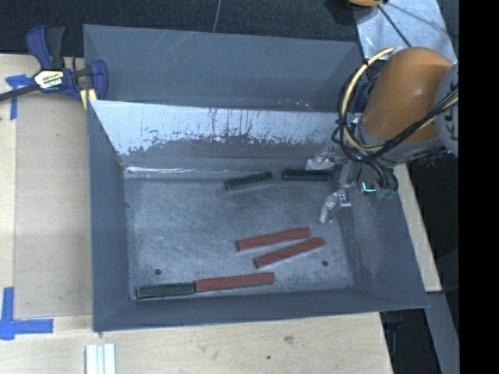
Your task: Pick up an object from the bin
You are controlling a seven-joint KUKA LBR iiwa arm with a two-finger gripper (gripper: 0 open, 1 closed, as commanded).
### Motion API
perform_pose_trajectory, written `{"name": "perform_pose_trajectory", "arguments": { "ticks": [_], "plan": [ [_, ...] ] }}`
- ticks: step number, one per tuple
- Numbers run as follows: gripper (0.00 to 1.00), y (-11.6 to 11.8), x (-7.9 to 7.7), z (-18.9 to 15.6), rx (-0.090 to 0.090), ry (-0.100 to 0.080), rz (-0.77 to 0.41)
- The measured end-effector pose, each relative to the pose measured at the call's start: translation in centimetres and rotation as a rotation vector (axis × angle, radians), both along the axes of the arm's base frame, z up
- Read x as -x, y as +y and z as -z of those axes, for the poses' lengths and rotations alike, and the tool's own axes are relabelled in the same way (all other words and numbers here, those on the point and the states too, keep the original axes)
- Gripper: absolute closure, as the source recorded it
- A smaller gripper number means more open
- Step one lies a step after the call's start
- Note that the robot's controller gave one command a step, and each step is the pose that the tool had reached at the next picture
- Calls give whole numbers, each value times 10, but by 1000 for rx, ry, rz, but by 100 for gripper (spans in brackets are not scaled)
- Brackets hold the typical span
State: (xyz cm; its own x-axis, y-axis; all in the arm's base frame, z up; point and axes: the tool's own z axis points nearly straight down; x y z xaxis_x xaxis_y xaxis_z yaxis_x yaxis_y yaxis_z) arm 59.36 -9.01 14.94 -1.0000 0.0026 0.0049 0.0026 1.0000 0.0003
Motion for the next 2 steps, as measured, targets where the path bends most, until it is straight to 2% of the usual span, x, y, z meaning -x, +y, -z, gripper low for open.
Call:
{"name": "perform_pose_trajectory", "arguments": {
  "ticks": [1,2],
  "plan": [
    [0,0,-2,-5,1,-8,-2],
    [0,0,-2,-5,1,-8,-2]
  ]
}}
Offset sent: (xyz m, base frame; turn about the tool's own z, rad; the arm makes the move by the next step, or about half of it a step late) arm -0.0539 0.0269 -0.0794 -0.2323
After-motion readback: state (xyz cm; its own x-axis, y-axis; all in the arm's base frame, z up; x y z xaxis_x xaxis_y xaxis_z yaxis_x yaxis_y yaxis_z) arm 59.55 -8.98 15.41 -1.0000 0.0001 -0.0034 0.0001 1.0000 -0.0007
